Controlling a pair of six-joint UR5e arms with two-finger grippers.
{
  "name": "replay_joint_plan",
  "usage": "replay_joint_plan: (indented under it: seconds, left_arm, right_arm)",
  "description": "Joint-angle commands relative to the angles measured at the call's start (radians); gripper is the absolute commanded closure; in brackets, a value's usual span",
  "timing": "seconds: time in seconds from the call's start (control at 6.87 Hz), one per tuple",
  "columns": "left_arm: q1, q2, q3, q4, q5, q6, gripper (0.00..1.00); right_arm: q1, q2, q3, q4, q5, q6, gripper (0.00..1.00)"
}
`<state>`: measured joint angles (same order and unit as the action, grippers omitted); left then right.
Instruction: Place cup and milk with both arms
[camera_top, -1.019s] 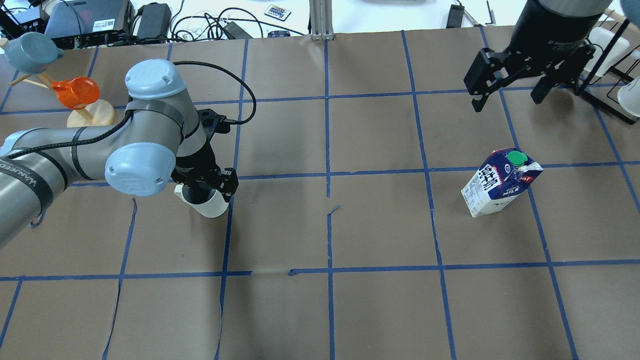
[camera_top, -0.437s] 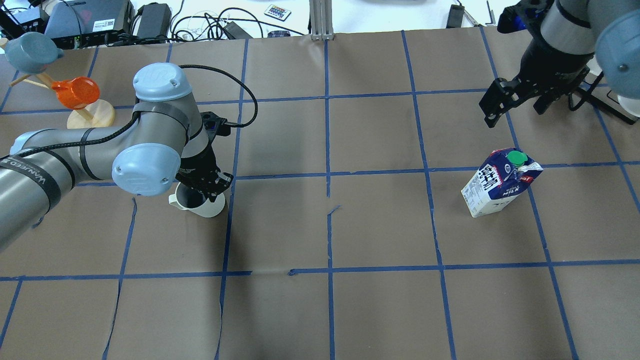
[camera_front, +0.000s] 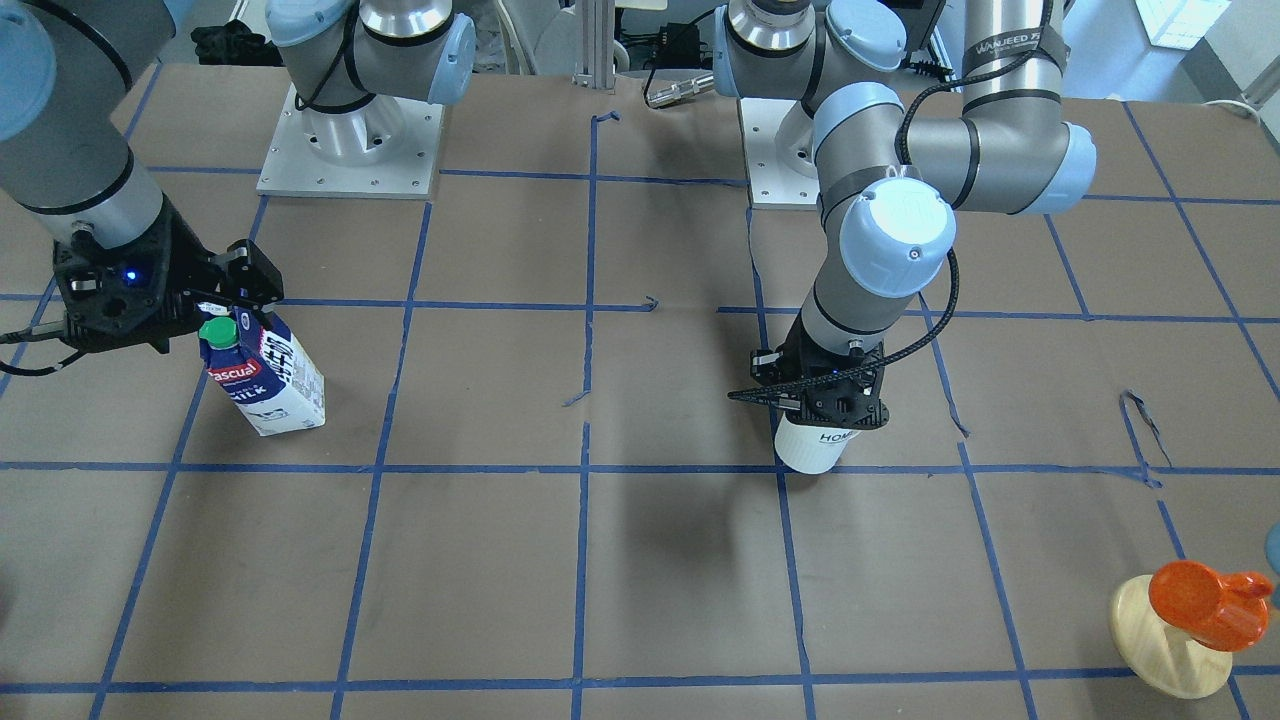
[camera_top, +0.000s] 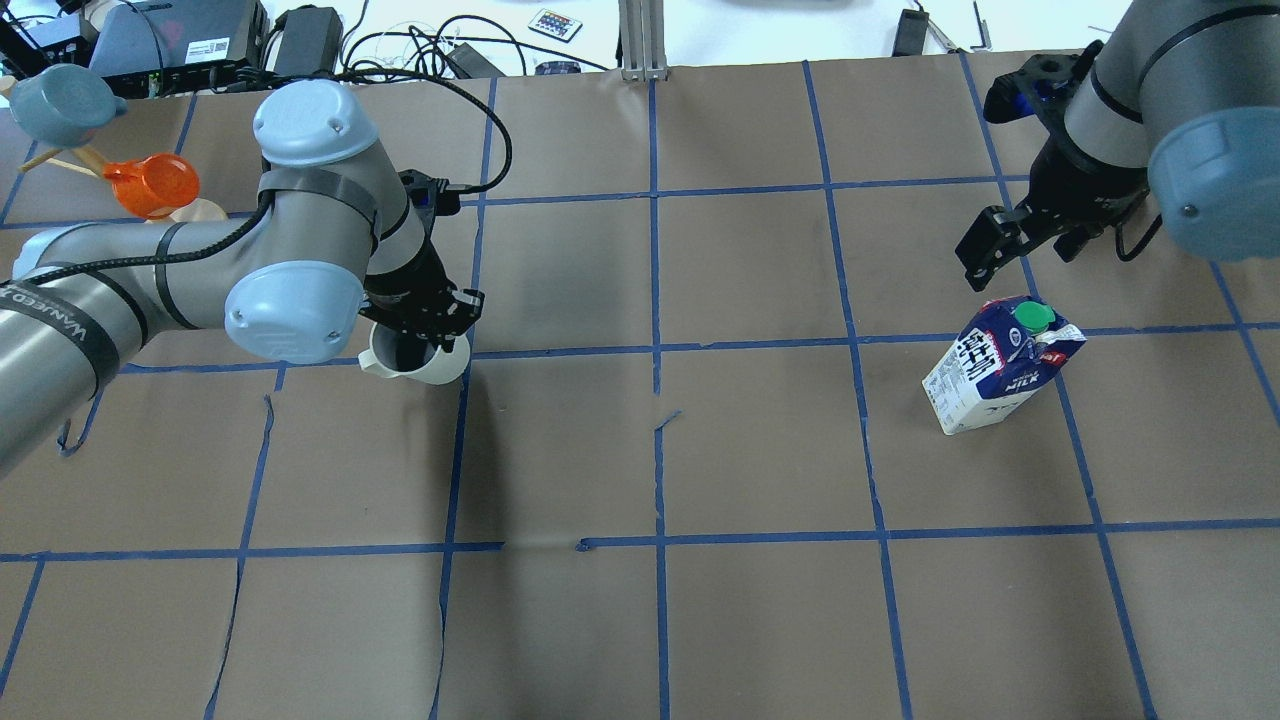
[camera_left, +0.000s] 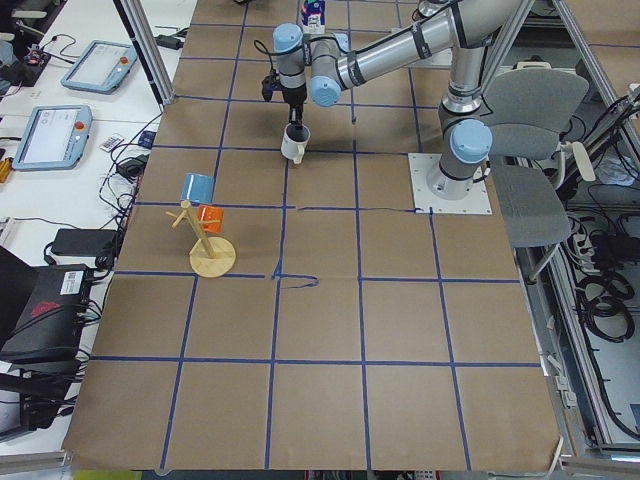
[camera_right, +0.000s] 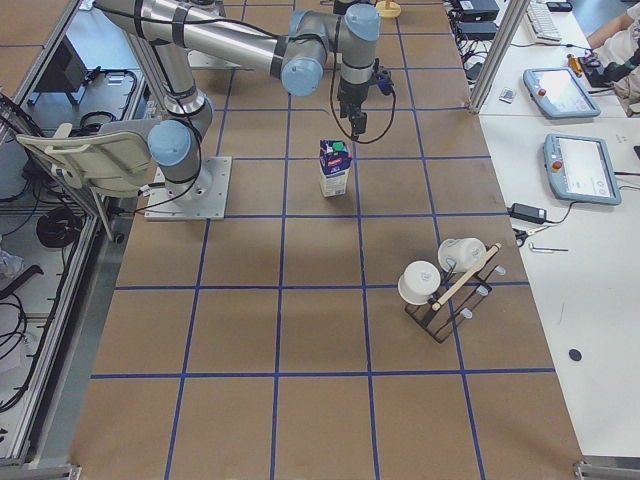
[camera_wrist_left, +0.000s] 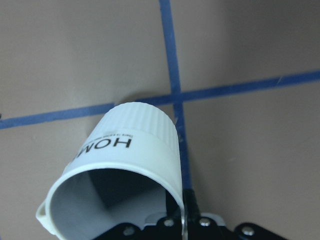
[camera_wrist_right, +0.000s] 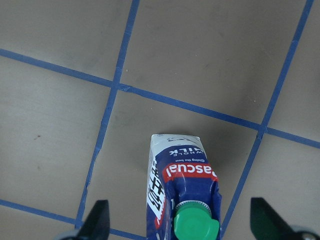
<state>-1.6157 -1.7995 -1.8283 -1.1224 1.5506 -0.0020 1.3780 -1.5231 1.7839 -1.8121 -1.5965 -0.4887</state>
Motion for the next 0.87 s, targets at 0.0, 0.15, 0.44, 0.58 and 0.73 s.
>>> replay_joint_plan:
  seconds: [0.0,0.15,0.44,0.58,0.73]
  left_arm:
    - [-0.152,-0.047,0.143,-0.077,-0.041,-0.190,1.00]
    - [-0.271,-0.070,0.152,-0.083,-0.041,-0.267,1.00]
    - [-0.457,-0.083,0.149,-0.137,-0.063,-0.299,1.00]
    - [-0.513,-0.086,0.135,-0.179,-0.058,-0.299,1.00]
    - [-0.513,-0.089,0.089,-0.180,-0.055,-0.297,1.00]
  right_arm:
    - [-0.002,0.014,0.044,-0.048,-0.026,-0.002,0.00]
    - [-0.002,0.020,0.057,-0.052,-0.034,-0.002,0.00]
    - [-0.002,0.023,0.087,-0.049,-0.036,-0.002,0.00]
    - [-0.002,0.023,0.104,-0.050,-0.036,-0.002,0.00]
    - [-0.004,0.023,0.104,-0.049,-0.036,0.001,0.00]
